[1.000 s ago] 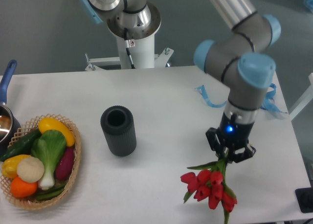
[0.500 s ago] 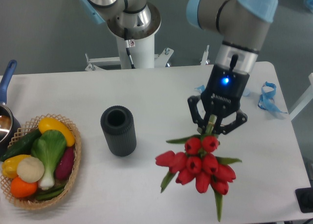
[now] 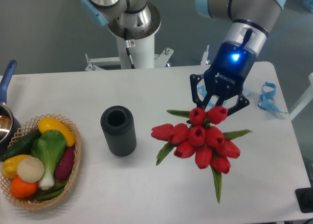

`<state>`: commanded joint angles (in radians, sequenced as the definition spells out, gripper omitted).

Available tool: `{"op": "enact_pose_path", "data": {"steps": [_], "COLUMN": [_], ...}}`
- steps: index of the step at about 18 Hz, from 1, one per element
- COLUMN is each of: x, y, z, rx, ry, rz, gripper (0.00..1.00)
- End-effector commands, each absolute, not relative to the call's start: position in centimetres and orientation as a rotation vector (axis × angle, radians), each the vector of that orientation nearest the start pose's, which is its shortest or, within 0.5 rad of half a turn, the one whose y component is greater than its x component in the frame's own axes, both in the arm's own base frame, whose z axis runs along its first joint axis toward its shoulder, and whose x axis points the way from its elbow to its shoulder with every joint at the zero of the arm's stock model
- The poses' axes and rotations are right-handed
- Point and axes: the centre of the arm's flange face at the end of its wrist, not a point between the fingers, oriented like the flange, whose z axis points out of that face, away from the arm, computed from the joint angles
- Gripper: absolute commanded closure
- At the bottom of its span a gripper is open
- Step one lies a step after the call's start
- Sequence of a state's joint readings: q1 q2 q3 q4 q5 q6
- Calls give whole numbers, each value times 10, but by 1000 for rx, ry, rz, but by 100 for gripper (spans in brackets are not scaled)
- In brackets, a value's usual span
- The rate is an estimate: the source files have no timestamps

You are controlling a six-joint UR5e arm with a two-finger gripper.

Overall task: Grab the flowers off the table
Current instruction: 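Lift the gripped tulip bouquet up off the table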

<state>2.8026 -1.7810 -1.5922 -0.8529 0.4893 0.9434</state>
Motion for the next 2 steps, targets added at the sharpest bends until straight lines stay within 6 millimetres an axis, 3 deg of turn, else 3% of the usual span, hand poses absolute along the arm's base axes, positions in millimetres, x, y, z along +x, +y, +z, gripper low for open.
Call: {"op": "enact_pose_path", "data": {"steps": [2], "x": [-471], "y": [401], "z": [491], "rx": [-2002], "ry": [12], "rz": [-117], "gripper": [78]}}
